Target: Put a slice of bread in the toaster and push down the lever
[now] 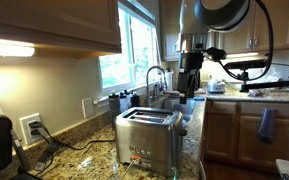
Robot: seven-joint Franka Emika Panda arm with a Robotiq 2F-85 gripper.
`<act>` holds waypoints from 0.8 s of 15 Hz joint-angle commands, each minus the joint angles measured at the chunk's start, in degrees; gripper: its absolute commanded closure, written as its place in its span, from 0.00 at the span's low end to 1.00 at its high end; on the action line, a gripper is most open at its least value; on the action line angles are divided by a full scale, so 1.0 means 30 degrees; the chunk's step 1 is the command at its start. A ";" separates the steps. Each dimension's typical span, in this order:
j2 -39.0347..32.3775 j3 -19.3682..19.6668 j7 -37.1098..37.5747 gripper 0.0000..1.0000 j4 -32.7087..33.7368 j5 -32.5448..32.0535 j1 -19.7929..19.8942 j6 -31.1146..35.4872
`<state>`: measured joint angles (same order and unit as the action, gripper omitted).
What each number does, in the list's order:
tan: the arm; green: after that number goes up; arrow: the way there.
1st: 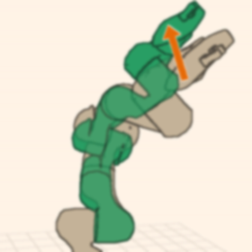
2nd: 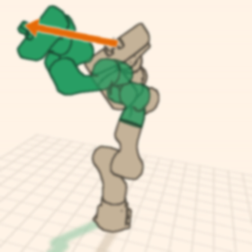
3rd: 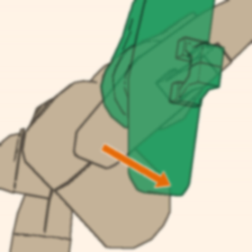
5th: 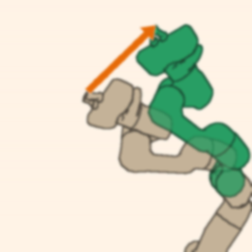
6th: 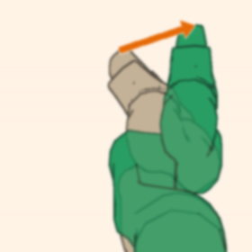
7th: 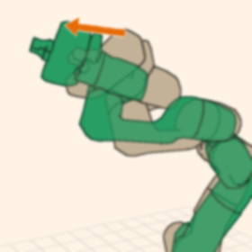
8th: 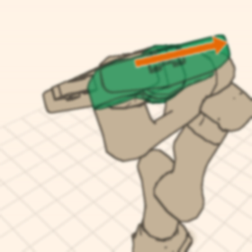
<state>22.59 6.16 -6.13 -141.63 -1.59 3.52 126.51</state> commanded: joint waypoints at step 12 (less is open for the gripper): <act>0.1914 0.0149 0.0098 0.80 -0.4584 0.0232 0.0283 0.4901</act>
<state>27.35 6.41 -6.05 -151.59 -1.44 4.01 135.54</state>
